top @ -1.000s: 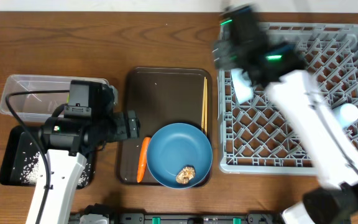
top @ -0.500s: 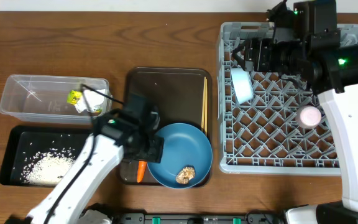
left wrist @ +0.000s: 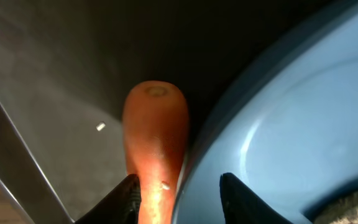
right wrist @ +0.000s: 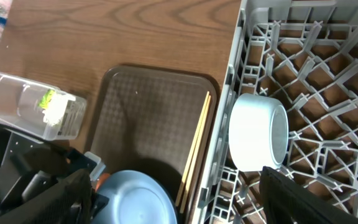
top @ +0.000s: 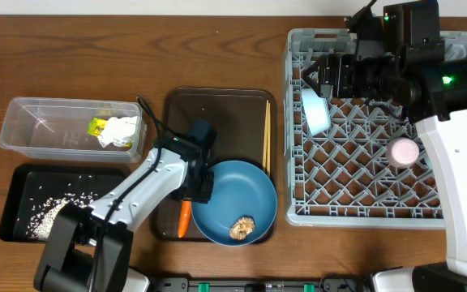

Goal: Sort waste into correct bins and load items into the dishwasher rack
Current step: 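Grasp the rim of the blue plate with the left gripper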

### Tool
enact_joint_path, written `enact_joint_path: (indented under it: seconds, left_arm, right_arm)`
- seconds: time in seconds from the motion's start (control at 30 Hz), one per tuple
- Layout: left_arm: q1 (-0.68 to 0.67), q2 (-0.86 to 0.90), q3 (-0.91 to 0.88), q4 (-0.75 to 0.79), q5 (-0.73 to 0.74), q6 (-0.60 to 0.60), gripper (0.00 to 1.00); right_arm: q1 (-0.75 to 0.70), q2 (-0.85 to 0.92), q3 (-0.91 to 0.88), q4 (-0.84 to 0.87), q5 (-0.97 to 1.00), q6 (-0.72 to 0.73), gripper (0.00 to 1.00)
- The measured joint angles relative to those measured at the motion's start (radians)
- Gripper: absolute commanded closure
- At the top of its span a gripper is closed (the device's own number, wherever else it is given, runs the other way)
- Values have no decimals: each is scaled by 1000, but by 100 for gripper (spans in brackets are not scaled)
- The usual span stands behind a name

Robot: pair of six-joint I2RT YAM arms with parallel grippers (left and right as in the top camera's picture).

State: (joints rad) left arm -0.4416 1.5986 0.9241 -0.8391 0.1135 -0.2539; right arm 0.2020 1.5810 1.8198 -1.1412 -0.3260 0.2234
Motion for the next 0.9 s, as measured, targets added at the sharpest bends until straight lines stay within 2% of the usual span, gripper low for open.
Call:
enact_joint_path:
  seconds: [0.1,0.13,0.37,0.4,0.5,0.57,0.7,0.8,0.9]
  left_arm:
    - [4,-2,0,51,-8,0,87]
    - [6,-2,0,71,-7,-3,90]
    - [64,-5,0,237,-115,3,90]
    - [79,-5,0,248,-134,3,88]
    - [141,-4,0,295,-184,6,73]
    - [186,-4,0,323,-204,6,54]
    - [242,-4,14,290,-186,0,51]
    - [243,-10,49,248,-104,29,52]
    - [217,-48,74,238,19,114,51]
  right_arm:
    - [0,0,0,-3,1,-2,20]
    - [0,0,0,-3,1,-4,20]
    - [0,0,0,-8,1,-6,20]
    - [0,0,0,-11,1,-6,20]
    - [0,0,0,-24,1,-7,20]
    - [0,0,0,-32,1,-8,20]
    - [0,0,0,-47,1,-8,20]
    - [0,0,0,-48,1,-8,20]
    - [0,0,0,-48,1,-8,19]
